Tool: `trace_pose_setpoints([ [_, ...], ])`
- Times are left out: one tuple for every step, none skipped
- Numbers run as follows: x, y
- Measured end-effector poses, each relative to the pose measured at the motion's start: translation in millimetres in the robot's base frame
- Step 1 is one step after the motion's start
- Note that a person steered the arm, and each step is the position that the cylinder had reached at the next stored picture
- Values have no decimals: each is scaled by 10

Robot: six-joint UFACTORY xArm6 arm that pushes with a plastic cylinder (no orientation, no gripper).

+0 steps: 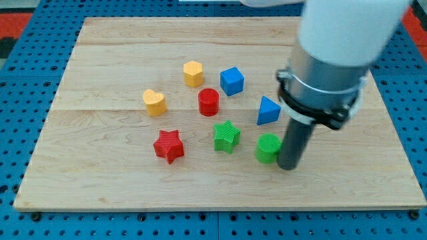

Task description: Point your arm towards red star

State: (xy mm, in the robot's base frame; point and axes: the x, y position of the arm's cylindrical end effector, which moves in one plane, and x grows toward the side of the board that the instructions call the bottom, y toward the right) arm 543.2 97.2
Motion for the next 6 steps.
trace_pose_setpoints([
  [-120, -74],
  [255, -48],
  [322, -997],
  [316, -1834],
  [33, -1760],
  [-182, -1636],
])
